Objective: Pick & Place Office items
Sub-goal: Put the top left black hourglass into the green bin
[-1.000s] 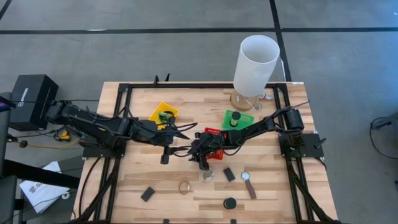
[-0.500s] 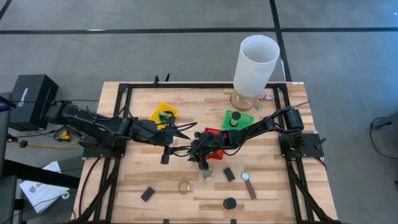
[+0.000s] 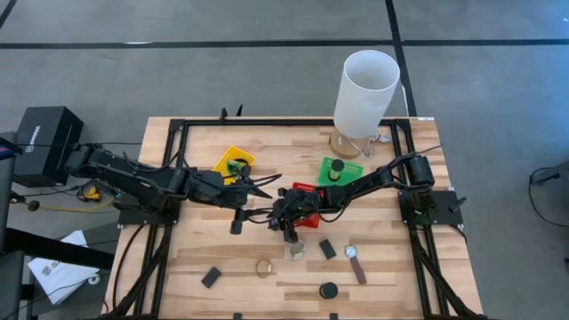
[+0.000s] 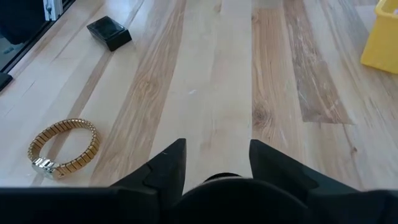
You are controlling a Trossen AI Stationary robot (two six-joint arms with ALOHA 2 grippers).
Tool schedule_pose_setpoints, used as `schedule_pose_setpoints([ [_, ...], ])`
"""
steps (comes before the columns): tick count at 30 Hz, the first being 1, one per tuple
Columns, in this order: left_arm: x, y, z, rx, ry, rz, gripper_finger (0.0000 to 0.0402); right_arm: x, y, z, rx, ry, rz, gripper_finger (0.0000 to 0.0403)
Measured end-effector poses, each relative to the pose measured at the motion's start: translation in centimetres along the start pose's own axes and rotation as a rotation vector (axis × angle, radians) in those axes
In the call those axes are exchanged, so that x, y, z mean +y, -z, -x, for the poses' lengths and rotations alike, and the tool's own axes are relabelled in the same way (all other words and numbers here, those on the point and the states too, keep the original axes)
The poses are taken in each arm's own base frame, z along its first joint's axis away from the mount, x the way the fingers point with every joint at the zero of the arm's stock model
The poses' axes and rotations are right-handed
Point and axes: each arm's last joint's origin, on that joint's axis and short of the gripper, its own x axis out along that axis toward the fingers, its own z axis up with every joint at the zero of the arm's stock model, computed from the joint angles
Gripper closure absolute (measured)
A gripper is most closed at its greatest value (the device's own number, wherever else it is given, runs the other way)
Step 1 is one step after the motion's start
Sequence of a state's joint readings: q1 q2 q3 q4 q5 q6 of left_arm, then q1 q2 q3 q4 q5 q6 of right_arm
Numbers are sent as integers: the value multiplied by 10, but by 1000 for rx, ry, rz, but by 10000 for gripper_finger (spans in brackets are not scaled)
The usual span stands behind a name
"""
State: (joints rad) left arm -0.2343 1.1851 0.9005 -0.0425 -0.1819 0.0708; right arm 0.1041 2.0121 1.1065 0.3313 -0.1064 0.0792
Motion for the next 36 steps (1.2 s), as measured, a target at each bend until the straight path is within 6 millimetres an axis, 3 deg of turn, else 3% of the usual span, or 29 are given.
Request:
schedule_pose_setpoints([
  [32, 0, -1, 0, -15, -1, 3, 220, 5, -5, 5, -9, 19, 36, 240],
  [36, 0, -2, 0, -19, -1, 4, 220, 7, -14, 12, -41, 15, 46, 239],
])
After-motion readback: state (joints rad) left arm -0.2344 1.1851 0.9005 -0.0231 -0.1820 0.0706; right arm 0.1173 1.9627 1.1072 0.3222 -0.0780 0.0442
